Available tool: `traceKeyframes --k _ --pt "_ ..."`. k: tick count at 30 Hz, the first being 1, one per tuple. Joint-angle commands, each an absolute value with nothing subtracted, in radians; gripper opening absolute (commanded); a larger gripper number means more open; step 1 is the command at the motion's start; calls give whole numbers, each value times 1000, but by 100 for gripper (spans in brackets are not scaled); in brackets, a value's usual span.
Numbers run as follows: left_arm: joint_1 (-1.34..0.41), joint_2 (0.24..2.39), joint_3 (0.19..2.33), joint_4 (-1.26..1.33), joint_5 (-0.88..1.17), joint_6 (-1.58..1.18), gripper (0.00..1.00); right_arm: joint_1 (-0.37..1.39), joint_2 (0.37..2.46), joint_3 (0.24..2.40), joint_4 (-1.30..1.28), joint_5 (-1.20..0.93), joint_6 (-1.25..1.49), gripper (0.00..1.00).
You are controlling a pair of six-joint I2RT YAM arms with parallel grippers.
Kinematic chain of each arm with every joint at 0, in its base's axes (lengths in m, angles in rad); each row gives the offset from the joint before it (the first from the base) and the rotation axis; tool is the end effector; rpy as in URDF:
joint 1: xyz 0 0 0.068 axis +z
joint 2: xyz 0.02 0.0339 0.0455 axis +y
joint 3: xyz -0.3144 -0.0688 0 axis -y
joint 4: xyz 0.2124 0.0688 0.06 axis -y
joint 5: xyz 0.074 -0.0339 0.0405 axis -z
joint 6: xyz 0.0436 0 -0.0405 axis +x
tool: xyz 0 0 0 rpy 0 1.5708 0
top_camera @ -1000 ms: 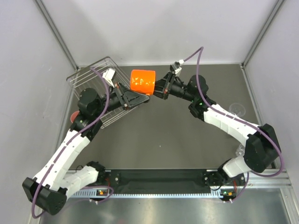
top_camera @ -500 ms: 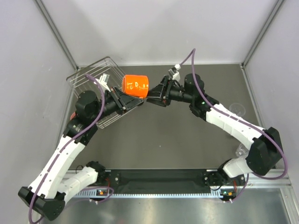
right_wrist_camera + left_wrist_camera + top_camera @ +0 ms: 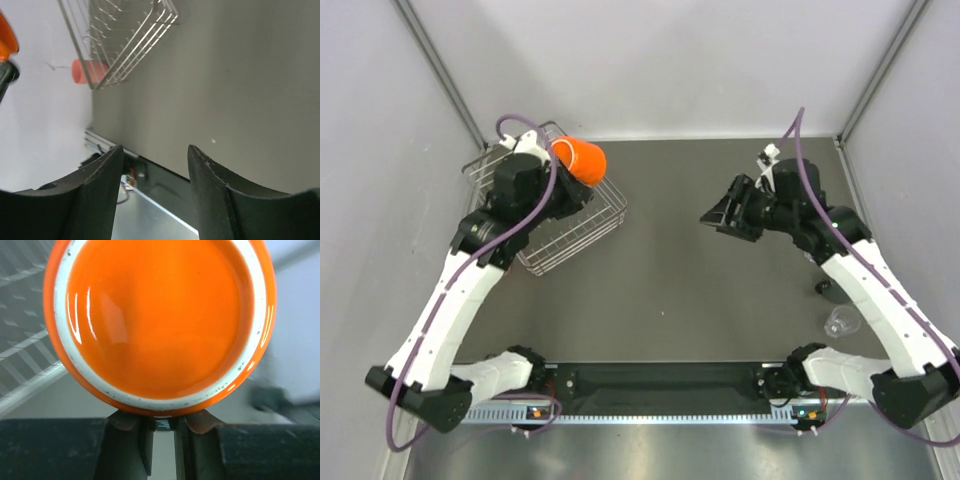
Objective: Load the cups into the dish rack
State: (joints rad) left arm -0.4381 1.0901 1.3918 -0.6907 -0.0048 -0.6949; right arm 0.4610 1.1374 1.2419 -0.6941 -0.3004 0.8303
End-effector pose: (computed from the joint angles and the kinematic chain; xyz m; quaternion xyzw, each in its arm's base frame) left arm 0.1526 -0.0713 0.4681 -0.1077 0.8234 -0.2973 0.4711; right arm 0.1636 0.0957 0.4164 0.0908 0.8702 0.3857 0.2927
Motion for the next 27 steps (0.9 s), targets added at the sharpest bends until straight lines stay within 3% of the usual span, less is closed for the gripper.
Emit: traceKeyframes --k 1,12,15,27 --pt "-410 1163 1471 -686 -239 -522 0 460 1059 1382 -968 -164 634 54" --pt "-121 1524 1518 -425 -83 -425 0 460 884 1399 -1218 34 516 56" --pt "-100 1640 1572 -384 -31 -361 0 462 871 1419 -1261 60 491 56" --pt "-80 2014 1861 -428 -161 -262 0 459 818 1420 -1364 173 503 57"
